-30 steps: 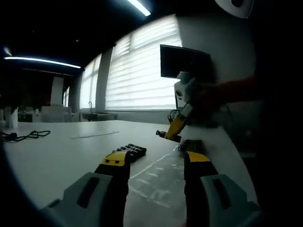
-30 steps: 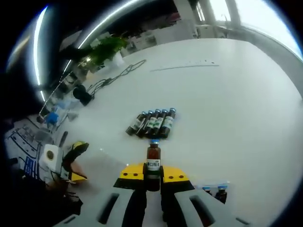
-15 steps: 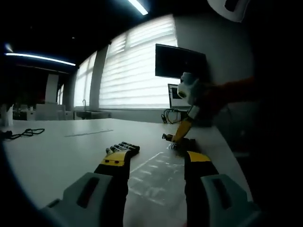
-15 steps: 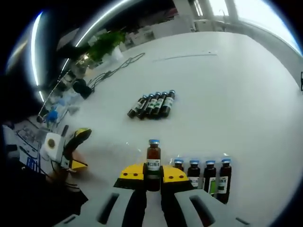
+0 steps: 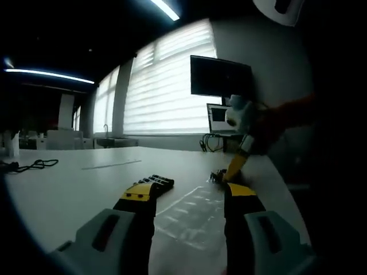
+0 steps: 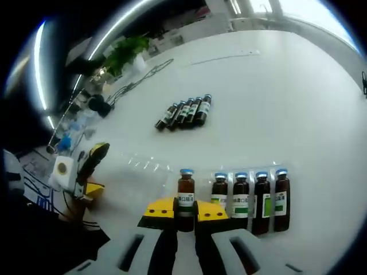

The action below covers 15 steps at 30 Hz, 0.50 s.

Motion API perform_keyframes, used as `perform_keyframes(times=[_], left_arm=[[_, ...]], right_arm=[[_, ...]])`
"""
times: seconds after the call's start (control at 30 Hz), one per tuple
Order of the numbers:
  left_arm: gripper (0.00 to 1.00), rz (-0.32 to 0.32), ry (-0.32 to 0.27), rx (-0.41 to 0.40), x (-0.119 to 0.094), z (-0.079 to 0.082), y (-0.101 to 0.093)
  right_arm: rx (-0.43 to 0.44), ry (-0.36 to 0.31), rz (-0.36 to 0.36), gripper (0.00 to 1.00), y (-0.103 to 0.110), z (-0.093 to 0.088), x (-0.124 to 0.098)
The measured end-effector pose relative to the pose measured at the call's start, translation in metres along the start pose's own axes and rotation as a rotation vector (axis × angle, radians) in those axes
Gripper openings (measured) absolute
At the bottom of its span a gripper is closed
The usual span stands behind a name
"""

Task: Grip medicine bottles put into box

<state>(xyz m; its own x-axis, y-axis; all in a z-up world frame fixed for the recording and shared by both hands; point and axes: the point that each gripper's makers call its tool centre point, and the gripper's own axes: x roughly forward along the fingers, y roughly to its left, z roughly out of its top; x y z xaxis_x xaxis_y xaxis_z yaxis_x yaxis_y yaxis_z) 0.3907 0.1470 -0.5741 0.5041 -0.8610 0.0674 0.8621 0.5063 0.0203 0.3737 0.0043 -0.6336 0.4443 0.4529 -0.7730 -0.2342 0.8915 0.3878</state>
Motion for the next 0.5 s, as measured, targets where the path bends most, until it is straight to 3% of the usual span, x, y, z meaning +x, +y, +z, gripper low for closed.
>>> perform_keyframes(times=[0.27, 0.5], left_arm=[[0.38, -0.004, 0.009, 0.003, 0.0004, -0.0018, -0.0015], [0.21, -0.030, -0.010, 0.038, 0.0006, 0.0021, -0.0077]], right_arm=[[0.013, -0.018, -0.001, 0.07, 0.0001, -0.0035, 0.0017], [0.007, -0.043, -0.002, 0.07, 0.0005, 0.0031, -0.0022]])
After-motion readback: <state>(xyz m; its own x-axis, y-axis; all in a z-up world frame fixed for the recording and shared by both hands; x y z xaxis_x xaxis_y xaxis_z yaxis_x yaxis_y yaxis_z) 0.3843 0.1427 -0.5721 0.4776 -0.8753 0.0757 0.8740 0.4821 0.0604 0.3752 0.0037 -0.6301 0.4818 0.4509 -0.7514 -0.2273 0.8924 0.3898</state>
